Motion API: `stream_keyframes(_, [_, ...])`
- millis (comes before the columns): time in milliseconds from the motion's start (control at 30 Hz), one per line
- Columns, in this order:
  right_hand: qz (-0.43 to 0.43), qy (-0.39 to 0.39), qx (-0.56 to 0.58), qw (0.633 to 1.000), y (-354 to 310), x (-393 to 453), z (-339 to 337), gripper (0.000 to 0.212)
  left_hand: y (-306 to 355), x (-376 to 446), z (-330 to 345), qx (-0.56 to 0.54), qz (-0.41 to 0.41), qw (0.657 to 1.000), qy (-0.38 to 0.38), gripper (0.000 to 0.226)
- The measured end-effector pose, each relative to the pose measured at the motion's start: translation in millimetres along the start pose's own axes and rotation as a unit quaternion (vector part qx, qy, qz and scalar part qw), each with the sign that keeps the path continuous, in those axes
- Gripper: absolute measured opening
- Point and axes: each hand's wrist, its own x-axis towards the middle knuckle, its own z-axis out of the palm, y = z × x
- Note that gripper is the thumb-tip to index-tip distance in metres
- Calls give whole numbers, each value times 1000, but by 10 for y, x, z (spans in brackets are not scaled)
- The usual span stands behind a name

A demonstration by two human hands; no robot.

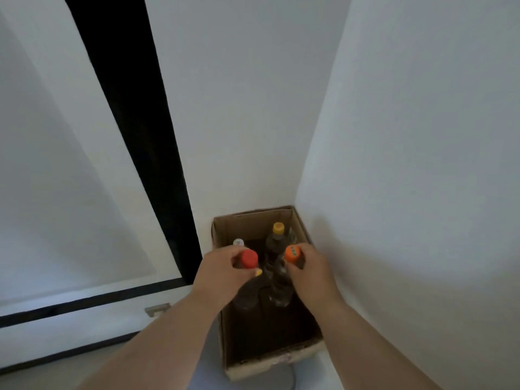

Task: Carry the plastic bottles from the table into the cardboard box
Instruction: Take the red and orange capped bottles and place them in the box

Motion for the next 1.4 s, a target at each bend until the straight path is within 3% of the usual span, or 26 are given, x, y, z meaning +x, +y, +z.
stream_keyframes(333, [69, -49, -27, 996, 418, 286, 409, 11, -352, 387, 331, 248, -4, 969, -6, 15])
stream_keyframes(600, [79, -43, -46, 995, 428, 401, 516, 12, -493, 449, 452, 343, 11, 939, -7, 5])
stream_keyframes(1033, [68, -61, -84, 992, 382, 379, 475, 11, -463, 501, 475, 367, -15, 930, -35, 11])
stream_keyframes(1267, [64, -78, -75, 992, 355, 340, 450, 28, -390, 425, 417, 342, 17, 939, -31, 26])
stream_keyframes(1400, [53, -72, -63, 994, 258, 310, 370, 49, -355, 373, 274, 251, 32, 967, -28, 46])
